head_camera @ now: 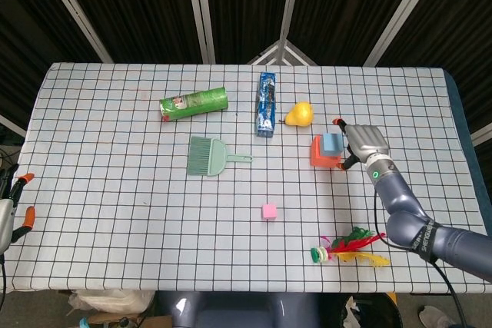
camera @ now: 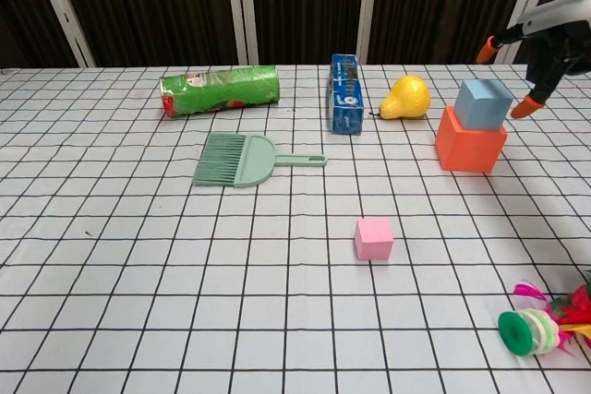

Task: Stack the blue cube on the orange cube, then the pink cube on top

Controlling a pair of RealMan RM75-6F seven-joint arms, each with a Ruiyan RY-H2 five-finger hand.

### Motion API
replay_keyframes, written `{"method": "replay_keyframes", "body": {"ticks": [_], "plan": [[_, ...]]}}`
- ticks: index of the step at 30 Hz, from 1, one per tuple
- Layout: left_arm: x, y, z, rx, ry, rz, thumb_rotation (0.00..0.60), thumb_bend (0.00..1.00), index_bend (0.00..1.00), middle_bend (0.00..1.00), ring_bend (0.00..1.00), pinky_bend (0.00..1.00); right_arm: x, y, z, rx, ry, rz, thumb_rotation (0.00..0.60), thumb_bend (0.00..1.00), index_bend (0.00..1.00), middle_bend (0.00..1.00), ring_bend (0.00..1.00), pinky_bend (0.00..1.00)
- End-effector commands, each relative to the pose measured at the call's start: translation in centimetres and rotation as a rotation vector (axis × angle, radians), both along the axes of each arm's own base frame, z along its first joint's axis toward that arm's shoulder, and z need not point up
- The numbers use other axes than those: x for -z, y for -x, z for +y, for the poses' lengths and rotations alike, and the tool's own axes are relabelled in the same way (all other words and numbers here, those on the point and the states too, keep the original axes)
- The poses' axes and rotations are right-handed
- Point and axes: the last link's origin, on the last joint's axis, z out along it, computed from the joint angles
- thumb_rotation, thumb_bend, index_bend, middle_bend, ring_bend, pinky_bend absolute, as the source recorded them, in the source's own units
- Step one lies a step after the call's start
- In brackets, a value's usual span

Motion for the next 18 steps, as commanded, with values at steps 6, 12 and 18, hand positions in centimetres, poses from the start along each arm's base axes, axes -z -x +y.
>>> {"method": "replay_keyframes", "body": {"ticks": [6, 12, 18], "plan": [[-0.2, 0.0, -0.2, -0.002, -0.001, -0.010, 0.600, 0.54, 0.16, 0.02, 0.00, 0.00, -4.1, 2.0, 8.2, -0.079, 0.065, -0.017, 0.600, 0.25, 0.13, 1.00, 1.00, 0.85], [-0.1, 0.0, -0.1, -0.004, 0.007, -0.012, 0.600, 0.54, 0.16, 0.02, 0.00, 0.00, -4.2, 3.2, 13.1, -0.163, 0.111, -0.128, 0.600, 0.25, 0.25, 1.00, 1.00, 0.85], [0.0, 0.0, -0.1, -0.008, 0.011, -0.010, 0.600, 0.54, 0.16, 0.02, 0.00, 0.00, -1.9, 4.1, 15.1, -0.182, 0.056, -0.131, 0.600, 0.25, 0.30, 1.00, 1.00, 0.85]]}}
